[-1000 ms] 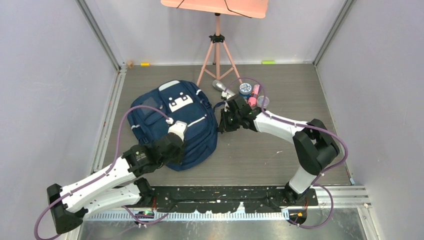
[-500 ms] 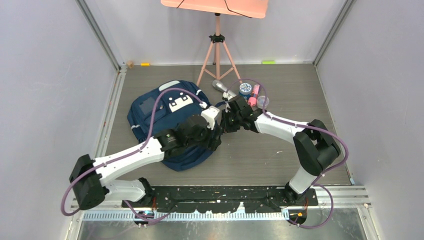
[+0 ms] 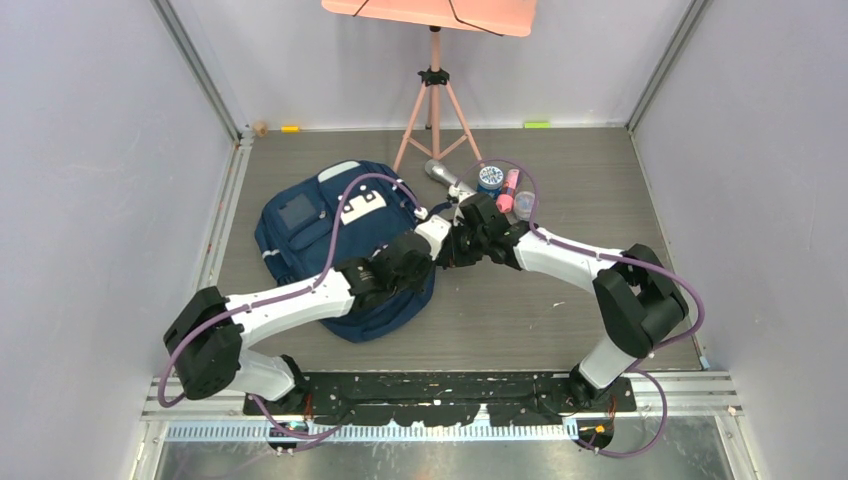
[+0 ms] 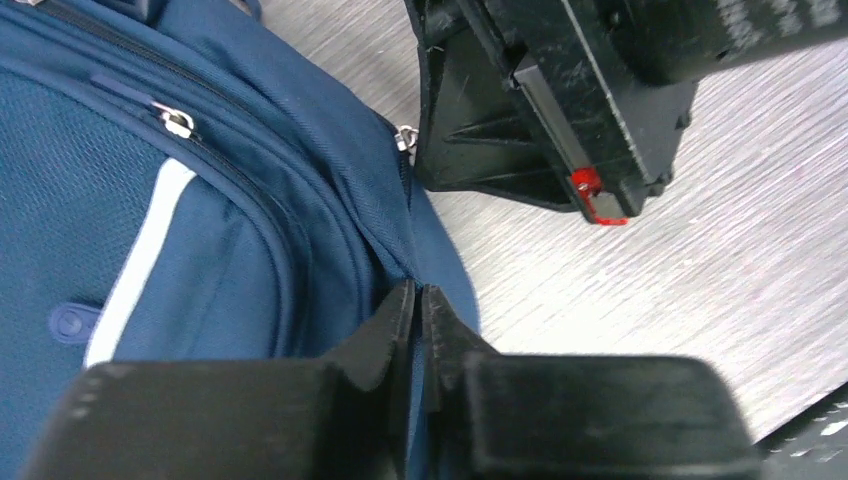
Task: Pack the student bag
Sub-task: Zip the student bag at the center of the board.
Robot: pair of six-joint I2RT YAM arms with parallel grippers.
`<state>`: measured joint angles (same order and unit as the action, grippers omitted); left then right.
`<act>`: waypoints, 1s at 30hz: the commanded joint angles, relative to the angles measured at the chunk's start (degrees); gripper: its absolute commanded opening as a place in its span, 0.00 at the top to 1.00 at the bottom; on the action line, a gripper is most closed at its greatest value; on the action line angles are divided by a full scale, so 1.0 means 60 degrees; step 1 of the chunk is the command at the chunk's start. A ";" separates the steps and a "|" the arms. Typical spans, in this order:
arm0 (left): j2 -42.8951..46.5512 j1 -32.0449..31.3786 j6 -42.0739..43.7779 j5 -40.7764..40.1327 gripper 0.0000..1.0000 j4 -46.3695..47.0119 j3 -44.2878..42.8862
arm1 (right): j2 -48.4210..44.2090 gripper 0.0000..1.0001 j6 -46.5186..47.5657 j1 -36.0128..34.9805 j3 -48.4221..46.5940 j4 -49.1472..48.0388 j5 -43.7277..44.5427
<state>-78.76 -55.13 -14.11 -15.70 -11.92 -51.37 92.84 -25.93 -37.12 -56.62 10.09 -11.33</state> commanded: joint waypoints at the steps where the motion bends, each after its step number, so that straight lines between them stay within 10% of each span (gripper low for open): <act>1: 0.0183 -0.0025 0.0116 -0.0360 1.00 0.0204 0.0258 | -0.0612 1.00 0.0099 0.0067 -0.0091 0.0268 0.0398; 18: 0.3999 -0.0025 -0.2134 0.0765 1.00 -0.6364 0.0357 | 0.0995 1.00 0.2031 0.0317 -0.2383 0.2332 0.0483; 30: 0.4700 -0.0025 -0.2653 0.0525 1.00 -0.7057 0.0434 | 0.1939 0.99 0.2285 0.0577 -0.2996 0.1792 0.0688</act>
<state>-52.36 -55.07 -29.26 -10.96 -45.58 -48.29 104.53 -15.03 -37.36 -71.59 24.03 -15.94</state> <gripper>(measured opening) 0.009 0.060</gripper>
